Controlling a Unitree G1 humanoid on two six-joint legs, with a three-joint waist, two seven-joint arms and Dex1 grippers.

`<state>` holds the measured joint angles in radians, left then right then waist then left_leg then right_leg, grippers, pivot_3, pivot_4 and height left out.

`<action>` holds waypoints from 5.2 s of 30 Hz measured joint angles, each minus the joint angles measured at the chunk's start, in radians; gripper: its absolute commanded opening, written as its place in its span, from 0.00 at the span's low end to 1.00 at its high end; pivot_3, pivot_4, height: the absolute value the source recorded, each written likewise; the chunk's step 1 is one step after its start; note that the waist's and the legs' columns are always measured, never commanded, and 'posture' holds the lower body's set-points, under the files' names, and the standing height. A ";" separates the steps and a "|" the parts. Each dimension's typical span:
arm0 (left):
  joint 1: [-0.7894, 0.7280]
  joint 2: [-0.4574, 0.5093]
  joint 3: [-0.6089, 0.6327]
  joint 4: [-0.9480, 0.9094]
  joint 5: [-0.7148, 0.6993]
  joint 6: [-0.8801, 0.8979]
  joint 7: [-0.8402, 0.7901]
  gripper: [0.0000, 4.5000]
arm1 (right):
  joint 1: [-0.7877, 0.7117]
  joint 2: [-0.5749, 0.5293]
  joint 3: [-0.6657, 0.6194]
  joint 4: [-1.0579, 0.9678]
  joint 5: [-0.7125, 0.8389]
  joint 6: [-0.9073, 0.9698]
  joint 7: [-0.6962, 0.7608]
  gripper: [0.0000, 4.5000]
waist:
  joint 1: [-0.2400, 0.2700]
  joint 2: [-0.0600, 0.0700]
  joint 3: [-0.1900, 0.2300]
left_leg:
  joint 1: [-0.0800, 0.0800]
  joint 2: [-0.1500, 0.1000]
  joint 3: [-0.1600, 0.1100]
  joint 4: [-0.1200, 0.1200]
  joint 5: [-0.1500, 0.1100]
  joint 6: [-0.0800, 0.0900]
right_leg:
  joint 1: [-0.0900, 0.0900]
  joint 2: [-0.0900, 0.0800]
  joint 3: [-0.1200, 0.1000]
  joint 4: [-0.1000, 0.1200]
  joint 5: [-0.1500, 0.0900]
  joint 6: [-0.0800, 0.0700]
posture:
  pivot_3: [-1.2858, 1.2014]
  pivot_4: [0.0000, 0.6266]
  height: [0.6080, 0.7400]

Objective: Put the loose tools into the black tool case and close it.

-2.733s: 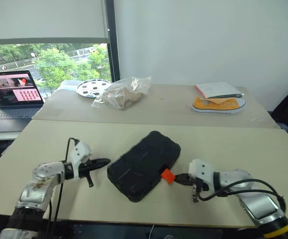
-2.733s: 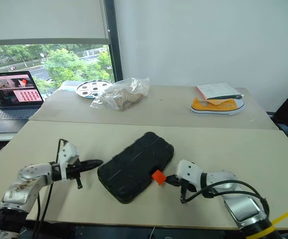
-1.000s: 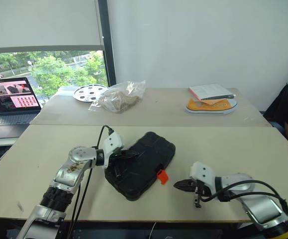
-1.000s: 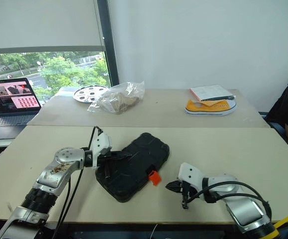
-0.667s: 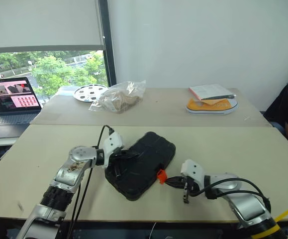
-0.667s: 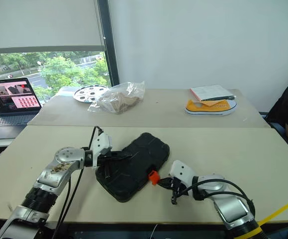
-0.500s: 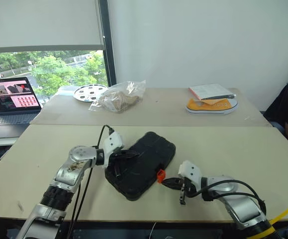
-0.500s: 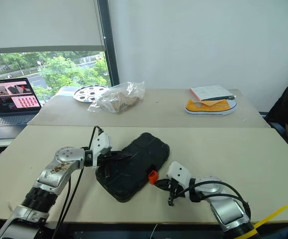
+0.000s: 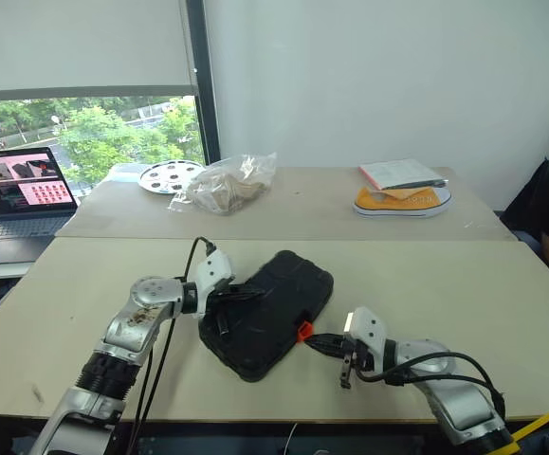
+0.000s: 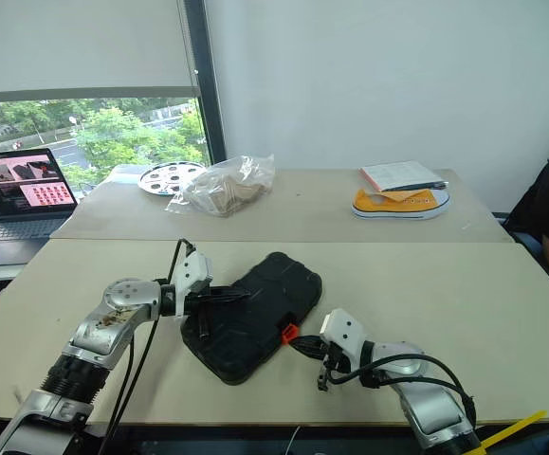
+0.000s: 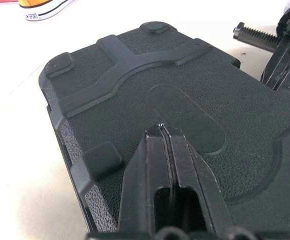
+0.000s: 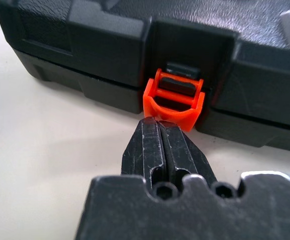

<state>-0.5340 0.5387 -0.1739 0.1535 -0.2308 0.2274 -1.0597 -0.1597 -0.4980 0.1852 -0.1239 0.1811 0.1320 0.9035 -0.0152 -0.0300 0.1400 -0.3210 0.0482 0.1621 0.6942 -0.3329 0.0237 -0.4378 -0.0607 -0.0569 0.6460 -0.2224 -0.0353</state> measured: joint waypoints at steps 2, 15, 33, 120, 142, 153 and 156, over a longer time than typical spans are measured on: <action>0.000 0.000 0.000 0.000 0.000 0.000 0.001 0.00 | 0.004 0.002 -0.002 0.000 0.000 -0.017 0.000 0.01 | 0.000 0.000 0.000 | 0.000 0.000 0.000 0.000 0.000 0.000 | 0.000 0.000 0.000 0.000 0.000 0.000 | 0.52 0.24 1.00; -0.001 0.000 -0.007 0.002 0.003 -0.004 -0.008 0.00 | 0.016 0.033 -0.047 -0.019 0.035 -0.091 -0.025 0.01 | 0.001 0.000 0.000 | 0.000 0.000 0.000 -0.001 0.000 0.001 | 0.000 0.000 0.000 -0.001 0.000 0.000 | 0.52 0.24 1.00; -0.015 0.002 -0.018 0.017 0.015 -0.006 -0.021 0.00 | 0.071 -0.070 -0.018 -0.070 0.020 0.146 -0.046 0.01 | 0.003 0.002 -0.001 | 0.000 0.000 0.000 -0.001 -0.005 0.009 | 0.000 -0.001 0.001 -0.003 0.000 0.001 | 0.52 0.24 1.00; -0.020 -0.024 -0.022 0.054 0.050 -0.043 -0.028 0.00 | -0.015 -0.011 -0.039 -0.051 -0.038 0.048 -0.031 0.01 | 0.001 0.005 -0.007 | 0.001 0.001 0.000 -0.014 -0.003 0.006 | 0.001 -0.001 0.004 -0.015 0.003 0.002 | 0.52 0.24 1.00; -0.032 -0.036 -0.030 0.065 0.051 -0.046 -0.044 0.00 | 0.106 -0.074 -0.124 -0.219 0.138 0.164 -0.017 0.01 | 0.006 0.006 -0.008 | 0.001 0.000 0.000 -0.014 -0.006 0.009 | 0.002 -0.001 0.003 -0.017 0.001 0.004 | 0.52 0.24 1.00; -0.039 -0.034 -0.032 0.075 0.051 -0.049 -0.053 0.00 | 0.002 -0.018 -0.025 -0.052 0.027 0.134 -0.067 0.01 | 0.005 0.006 -0.008 | 0.001 0.000 0.000 -0.014 -0.005 0.009 | 0.001 0.000 0.003 -0.016 0.001 0.003 | 0.52 0.24 1.00; -0.038 -0.029 -0.031 0.077 0.052 -0.050 -0.052 0.00 | -0.029 -0.005 -0.010 -0.011 0.015 0.115 -0.059 0.01 | 0.003 0.006 -0.008 | 0.001 0.000 0.001 -0.014 -0.005 0.008 | 0.002 0.000 0.003 -0.016 0.001 0.003 | 0.52 0.24 1.00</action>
<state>-0.5725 0.5099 -0.2048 0.2300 -0.1793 0.1776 -1.1122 -0.1884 -0.5028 0.1750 -0.1351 0.1963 0.2474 0.8441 -0.0121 -0.0240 0.1323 -0.3200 0.0481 0.1626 0.6802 -0.3379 0.0321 -0.4362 -0.0612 -0.0539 0.6296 -0.2210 -0.0320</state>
